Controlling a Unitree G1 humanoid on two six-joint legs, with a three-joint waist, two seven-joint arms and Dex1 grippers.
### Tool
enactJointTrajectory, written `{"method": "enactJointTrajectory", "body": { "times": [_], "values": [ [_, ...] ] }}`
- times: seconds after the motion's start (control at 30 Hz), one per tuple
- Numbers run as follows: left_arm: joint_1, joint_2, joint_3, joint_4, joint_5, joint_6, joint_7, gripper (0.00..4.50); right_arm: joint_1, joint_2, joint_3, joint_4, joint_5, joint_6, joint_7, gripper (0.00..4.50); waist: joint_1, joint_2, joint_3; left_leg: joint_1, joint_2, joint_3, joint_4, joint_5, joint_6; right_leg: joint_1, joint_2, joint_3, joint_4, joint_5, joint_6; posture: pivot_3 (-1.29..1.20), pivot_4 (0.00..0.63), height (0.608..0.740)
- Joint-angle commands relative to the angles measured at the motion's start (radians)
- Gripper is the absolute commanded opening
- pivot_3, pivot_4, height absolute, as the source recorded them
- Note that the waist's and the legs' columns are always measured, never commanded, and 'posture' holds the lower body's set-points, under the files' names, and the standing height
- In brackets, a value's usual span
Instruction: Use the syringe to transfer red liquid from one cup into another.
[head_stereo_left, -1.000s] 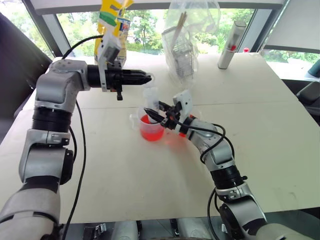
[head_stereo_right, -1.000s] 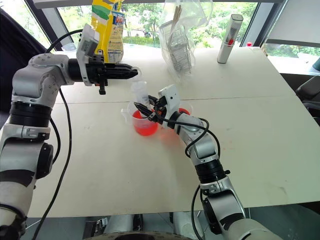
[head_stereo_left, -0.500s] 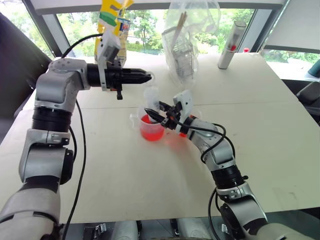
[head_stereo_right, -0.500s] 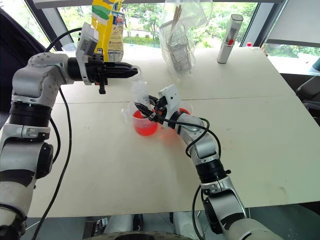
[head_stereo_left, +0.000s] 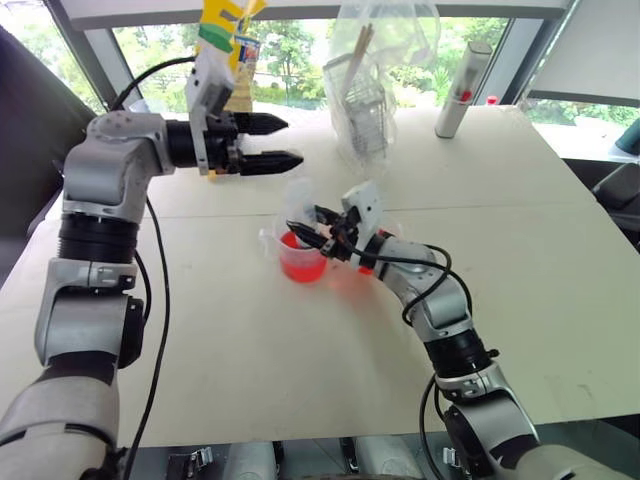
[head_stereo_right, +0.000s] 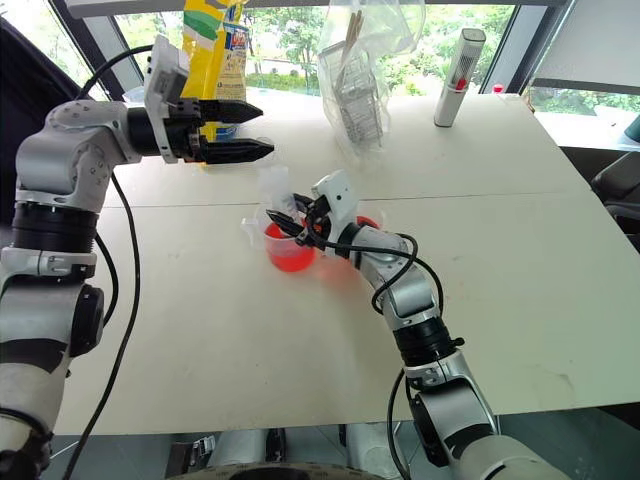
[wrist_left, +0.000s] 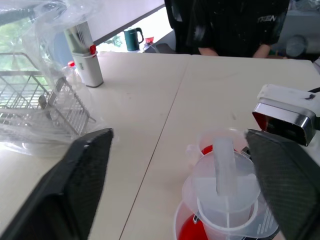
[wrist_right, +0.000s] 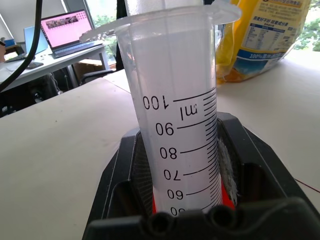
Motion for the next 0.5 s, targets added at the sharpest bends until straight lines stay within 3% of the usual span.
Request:
{"method": "enactJointTrajectory", "body": {
  "times": [0.03, 0.3, 0.5],
  "values": [
    [-0.032, 0.015, 0.050, -0.040, -0.028, 0.006, 0.001, 4.46, -0.031, 0.006, -0.007, -0.018, 0.007, 0.000, 0.000, 1.40, 0.000, 0.000, 0.000, 0.000, 0.000, 0.000, 0.000, 0.000, 0.000, 0.000, 0.000, 0.000, 0.000, 0.000, 0.000, 0.00, 0.150, 0.739],
    [-0.044, 0.042, 0.134, -0.033, -0.083, 0.078, 0.029, 4.46, -0.046, 0.005, -0.029, -0.013, 0.019, 0.009, -0.010, 1.40, 0.000, 0.000, 0.000, 0.000, 0.000, 0.000, 0.000, 0.000, 0.000, 0.000, 0.000, 0.000, 0.000, 0.000, 0.000, 0.00, 0.150, 0.739],
    [-0.040, 0.046, 0.139, 0.044, -0.050, 0.028, 0.061, 4.46, -0.079, 0.013, -0.107, -0.097, 0.087, 0.108, -0.060, 1.40, 0.001, 0.000, 0.000, 0.000, 0.000, 0.000, 0.000, 0.000, 0.000, 0.000, -0.001, 0.000, 0.000, 0.000, 0.000, 0.00, 0.150, 0.739]
  ]
}}
